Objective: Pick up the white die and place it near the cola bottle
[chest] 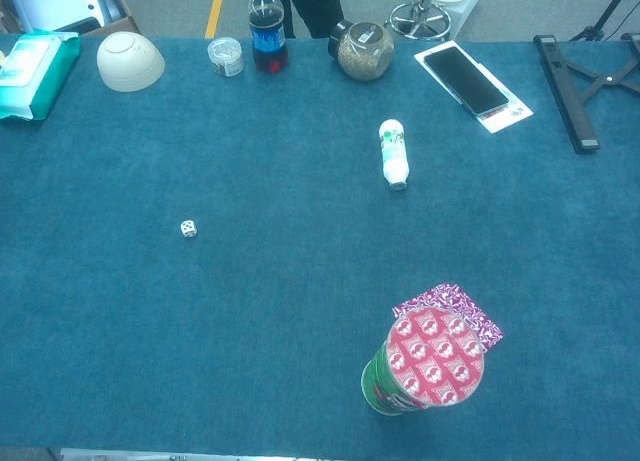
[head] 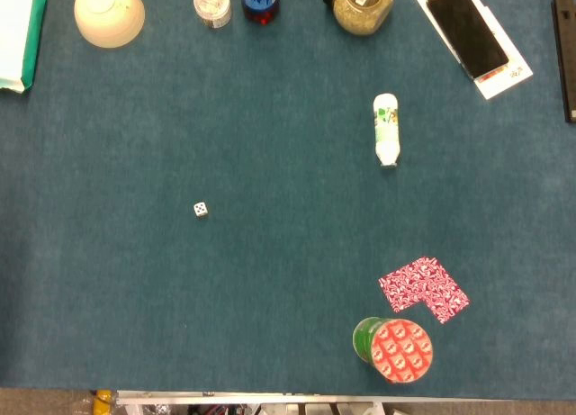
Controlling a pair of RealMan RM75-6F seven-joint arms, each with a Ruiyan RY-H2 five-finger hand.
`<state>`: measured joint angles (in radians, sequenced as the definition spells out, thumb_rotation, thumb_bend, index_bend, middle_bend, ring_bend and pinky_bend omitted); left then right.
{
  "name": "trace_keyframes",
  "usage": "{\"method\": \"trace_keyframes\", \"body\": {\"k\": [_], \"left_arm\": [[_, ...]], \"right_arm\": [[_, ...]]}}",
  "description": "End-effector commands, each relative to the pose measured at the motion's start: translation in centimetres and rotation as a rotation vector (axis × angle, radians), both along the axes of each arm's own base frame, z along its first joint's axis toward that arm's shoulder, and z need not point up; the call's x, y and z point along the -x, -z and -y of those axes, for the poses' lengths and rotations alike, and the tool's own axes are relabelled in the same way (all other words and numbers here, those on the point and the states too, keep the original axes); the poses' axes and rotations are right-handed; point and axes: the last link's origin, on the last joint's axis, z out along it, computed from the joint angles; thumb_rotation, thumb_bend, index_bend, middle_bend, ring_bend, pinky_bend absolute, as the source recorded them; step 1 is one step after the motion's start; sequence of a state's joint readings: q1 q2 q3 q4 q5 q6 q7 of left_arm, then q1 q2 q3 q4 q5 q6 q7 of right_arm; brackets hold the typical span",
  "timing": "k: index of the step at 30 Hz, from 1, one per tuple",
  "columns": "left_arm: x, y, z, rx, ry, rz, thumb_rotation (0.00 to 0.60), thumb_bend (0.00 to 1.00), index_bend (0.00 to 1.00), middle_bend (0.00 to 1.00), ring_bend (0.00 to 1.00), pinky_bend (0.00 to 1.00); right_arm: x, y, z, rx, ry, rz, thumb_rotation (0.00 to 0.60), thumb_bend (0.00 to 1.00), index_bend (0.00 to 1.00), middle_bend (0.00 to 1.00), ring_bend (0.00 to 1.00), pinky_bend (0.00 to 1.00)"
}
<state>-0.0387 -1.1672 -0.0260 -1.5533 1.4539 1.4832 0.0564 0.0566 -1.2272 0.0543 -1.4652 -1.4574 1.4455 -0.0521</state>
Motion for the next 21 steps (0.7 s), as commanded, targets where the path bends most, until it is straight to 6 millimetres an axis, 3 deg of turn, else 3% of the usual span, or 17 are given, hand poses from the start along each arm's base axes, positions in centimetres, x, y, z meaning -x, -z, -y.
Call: {"method": "trace_keyframes", "body": {"k": [1,13,21], "left_arm": [[0.0,0.0,0.0,0.000,-0.001,0.000,0.600,0.27,0.41,0.07,0.00,0.13],[-0.3,0.3,-0.4,0.015,0.007,-0.002,0.600,0.27,0.41,0.08,0.00,0.13],[-2.1,1.8,-1.3,0.054,0.048,-0.011,0.600,0.27,0.41,0.08,0.00,0.13]], "right_arm": [[0.0,0.0,0.0,0.000,0.002,0.000,0.600,0.05,0.39,0.28,0.21,0.52],[-0.4,0.0,0.5,-0.006,-0.016,0.001,0.600,0.05,0.39,0.28,0.21,0.52],[-0.9,-0.1,1.2,-0.031,-0.039,-0.004,0.600,0.05,0.39,0.28,0.21,0.52]]}}
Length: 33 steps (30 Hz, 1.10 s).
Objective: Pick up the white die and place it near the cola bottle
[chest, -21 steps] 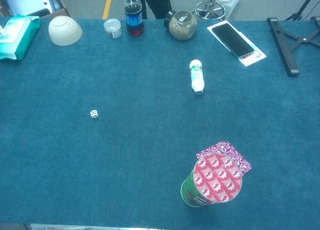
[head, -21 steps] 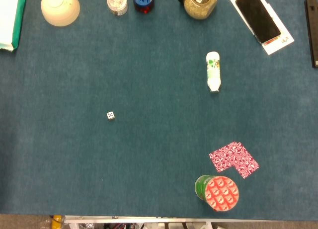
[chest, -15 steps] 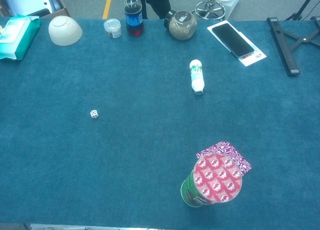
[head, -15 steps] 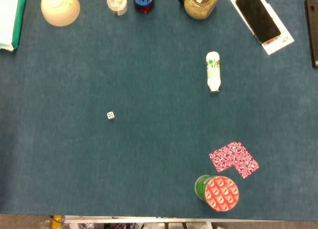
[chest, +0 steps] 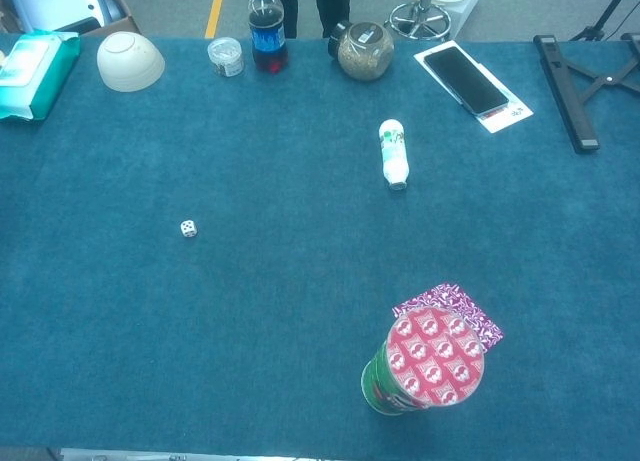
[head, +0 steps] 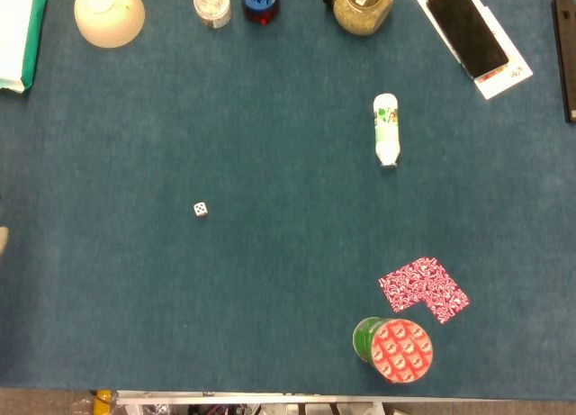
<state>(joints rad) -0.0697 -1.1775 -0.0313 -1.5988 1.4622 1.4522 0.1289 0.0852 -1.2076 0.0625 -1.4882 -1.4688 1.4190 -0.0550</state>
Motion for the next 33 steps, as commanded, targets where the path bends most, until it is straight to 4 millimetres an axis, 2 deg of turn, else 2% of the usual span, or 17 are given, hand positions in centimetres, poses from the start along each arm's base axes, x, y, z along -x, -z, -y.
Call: {"method": "trace_keyframes", "body": {"k": [1,14,18,26,33], "left_arm": [[-0.9,0.9,-0.4,0.029,0.026,0.001,0.600,0.27,0.41,0.07,0.00,0.13],[-3.8,4.6,-2.6,0.111,0.083,0.031,0.600,0.27,0.41,0.07,0.00,0.13],[-5.0,5.7,-3.6,0.087,0.080,0.027,0.600,0.27,0.41,0.09,0.00,0.13],[-6.6,7.4,-4.2,0.094,0.069,0.006,0.600,0.27,0.41,0.10,0.00,0.13],[-8.0,9.8,-4.7,0.177,0.101,-0.017,0.600,0.27,0.41,0.10,0.00,0.13]], "right_arm": [[-0.3,0.1,0.1,-0.015,-0.015,-0.012,0.600,0.05,0.39,0.28,0.21,0.52],[-1.8,0.5,1.9,-0.050,-0.068,-0.051,0.600,0.05,0.39,0.28,0.21,0.52],[-2.2,0.4,2.1,-0.054,-0.075,-0.068,0.600,0.05,0.38,0.28,0.21,0.52],[-3.1,-0.2,2.8,-0.043,-0.090,-0.084,0.600,0.05,0.39,0.28,0.21,0.52],[-4.1,-0.3,4.2,-0.056,-0.124,-0.088,0.600,0.05,0.39,0.28,0.21,0.52]]}}
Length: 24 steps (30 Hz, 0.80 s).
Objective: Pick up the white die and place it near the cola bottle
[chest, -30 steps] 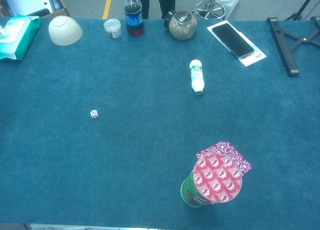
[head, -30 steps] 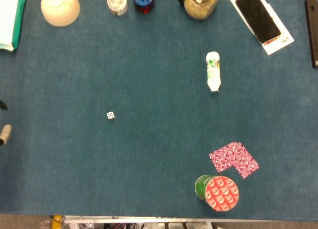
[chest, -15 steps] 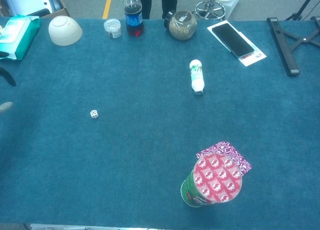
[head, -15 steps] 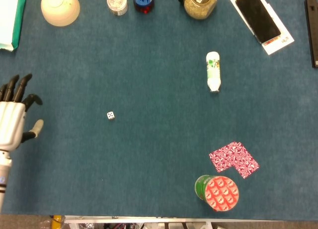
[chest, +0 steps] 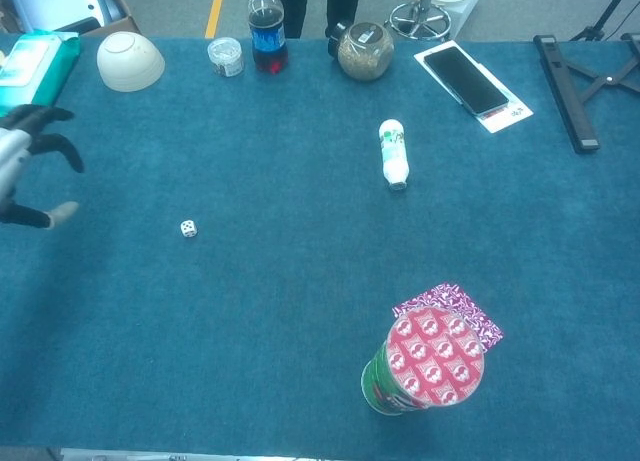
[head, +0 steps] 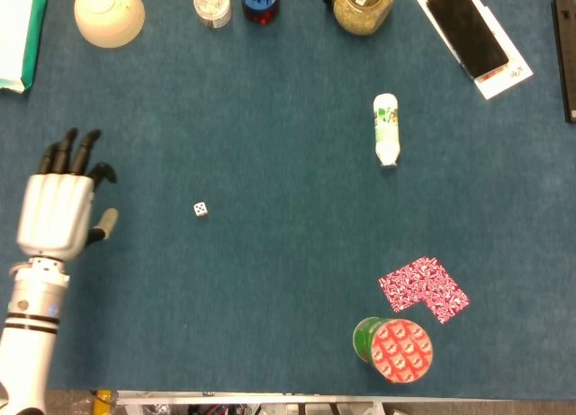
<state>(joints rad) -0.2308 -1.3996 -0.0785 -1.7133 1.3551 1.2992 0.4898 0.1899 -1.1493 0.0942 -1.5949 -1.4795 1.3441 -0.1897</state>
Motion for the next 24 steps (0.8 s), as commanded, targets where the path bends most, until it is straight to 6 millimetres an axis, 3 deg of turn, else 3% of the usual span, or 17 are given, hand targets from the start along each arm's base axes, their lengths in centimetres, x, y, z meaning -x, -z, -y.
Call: {"method": "trace_keyframes", "body": {"k": [1,10,24], "left_arm": [[-0.7,1.2,-0.3,0.042,0.018,-0.011,0.600,0.27,0.41,0.10,0.00,0.13],[-2.0,3.6,-0.3,0.110,0.039,-0.020,0.600,0.27,0.42,0.10,0.00,0.13],[-4.1,5.4,-1.5,0.174,0.027,0.023,0.600,0.27,0.44,0.10,0.00,0.13]], "right_arm": [[-0.5,0.0,0.7,-0.005,-0.014,-0.001,0.600,0.05,0.39,0.28,0.21,0.52],[-1.0,-0.2,2.2,0.001,-0.033,-0.002,0.600,0.05,0.39,0.28,0.21,0.49],[0.0,-0.5,1.8,0.008,0.002,0.002,0.600,0.05,0.39,0.28,0.22,0.49]]}}
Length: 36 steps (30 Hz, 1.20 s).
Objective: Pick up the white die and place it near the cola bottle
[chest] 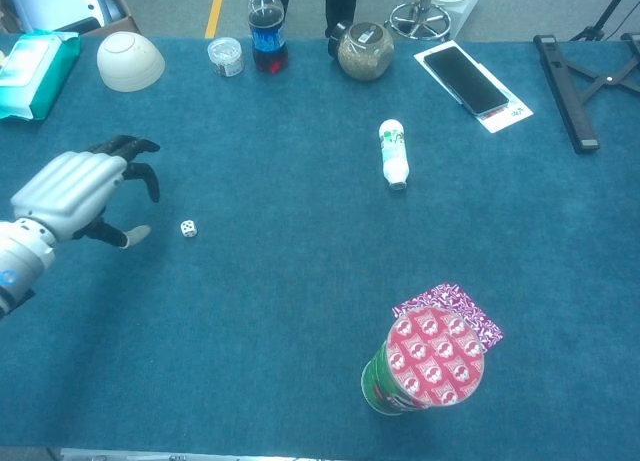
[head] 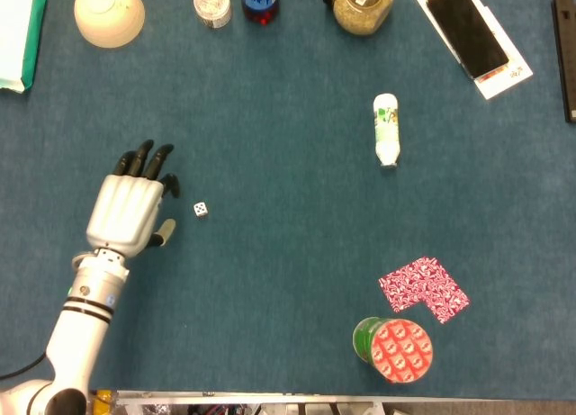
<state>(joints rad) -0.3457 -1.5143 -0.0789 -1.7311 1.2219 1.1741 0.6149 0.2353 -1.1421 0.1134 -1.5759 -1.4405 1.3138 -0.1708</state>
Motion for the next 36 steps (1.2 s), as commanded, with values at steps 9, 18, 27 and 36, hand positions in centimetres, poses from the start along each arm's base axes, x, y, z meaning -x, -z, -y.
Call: {"method": "trace_keyframes", "body": {"k": [9,18,27,36], "left_arm": [[-1.1,1.2,-0.7,0.026,0.000,0.032,0.484,0.27,0.44,0.10,0.00,0.13],[-0.8,1.7,-0.6,0.036,-0.007,0.017,0.419,0.27,0.44,0.10,0.00,0.13],[-0.1,3.0,-0.5,0.051,-0.021,-0.004,0.421,0.27,0.44,0.10,0.00,0.13],[0.1,4.3,-0.8,0.053,-0.017,-0.016,0.421,0.27,0.44,0.10,0.00,0.13]], "right_arm": [[0.7,0.0,-0.3,0.004,0.020,0.003,0.600,0.05,0.39,0.28,0.22,0.49],[1.1,0.1,-0.3,0.004,0.031,0.006,0.600,0.05,0.39,0.28,0.22,0.49],[1.4,0.1,-0.5,0.006,0.040,0.010,0.600,0.05,0.39,0.28,0.21,0.49],[1.6,0.0,-0.7,0.009,0.051,0.012,0.600,0.05,0.39,0.28,0.21,0.49]]}}
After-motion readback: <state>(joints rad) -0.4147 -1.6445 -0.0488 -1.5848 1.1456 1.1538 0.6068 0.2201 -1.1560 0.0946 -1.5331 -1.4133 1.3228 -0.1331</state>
